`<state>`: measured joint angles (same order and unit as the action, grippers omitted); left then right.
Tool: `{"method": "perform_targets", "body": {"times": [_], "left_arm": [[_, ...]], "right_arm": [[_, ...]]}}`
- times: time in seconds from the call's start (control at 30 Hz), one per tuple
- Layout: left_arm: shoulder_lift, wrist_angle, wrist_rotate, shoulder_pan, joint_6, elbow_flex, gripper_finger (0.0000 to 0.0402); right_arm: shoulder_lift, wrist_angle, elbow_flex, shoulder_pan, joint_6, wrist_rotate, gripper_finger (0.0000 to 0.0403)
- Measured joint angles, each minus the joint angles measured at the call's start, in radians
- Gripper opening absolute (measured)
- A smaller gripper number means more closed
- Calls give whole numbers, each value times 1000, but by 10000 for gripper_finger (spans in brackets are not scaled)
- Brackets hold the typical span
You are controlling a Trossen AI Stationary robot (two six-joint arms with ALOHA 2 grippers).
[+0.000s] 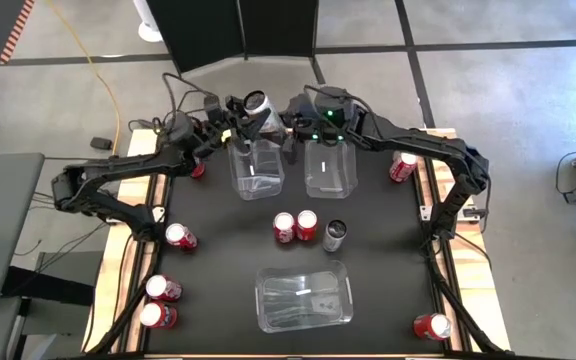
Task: Sort soda cans
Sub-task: Put the bottom white soda can into the top left transparent bin
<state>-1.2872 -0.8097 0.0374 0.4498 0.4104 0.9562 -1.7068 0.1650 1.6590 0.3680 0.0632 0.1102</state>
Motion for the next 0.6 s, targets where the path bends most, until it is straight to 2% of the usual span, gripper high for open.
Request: {"method": "perform_targets", "body": {"times": [0.1, 0.33, 0.47, 0.6], "left_arm": [[44, 94, 73, 30, -5, 0, 347], [145, 291, 88, 64, -71, 4, 361], [175, 604, 89, 69, -160, 104, 361], [143, 873, 71, 61, -300, 245, 361]], "right_arm": [[3, 33, 0, 7, -15, -11, 247], [6, 80, 0, 21, -56, -30, 246], [6, 122, 0, 34, -95, -29, 246], [6, 139, 0, 35, -143, -23, 246]]}}
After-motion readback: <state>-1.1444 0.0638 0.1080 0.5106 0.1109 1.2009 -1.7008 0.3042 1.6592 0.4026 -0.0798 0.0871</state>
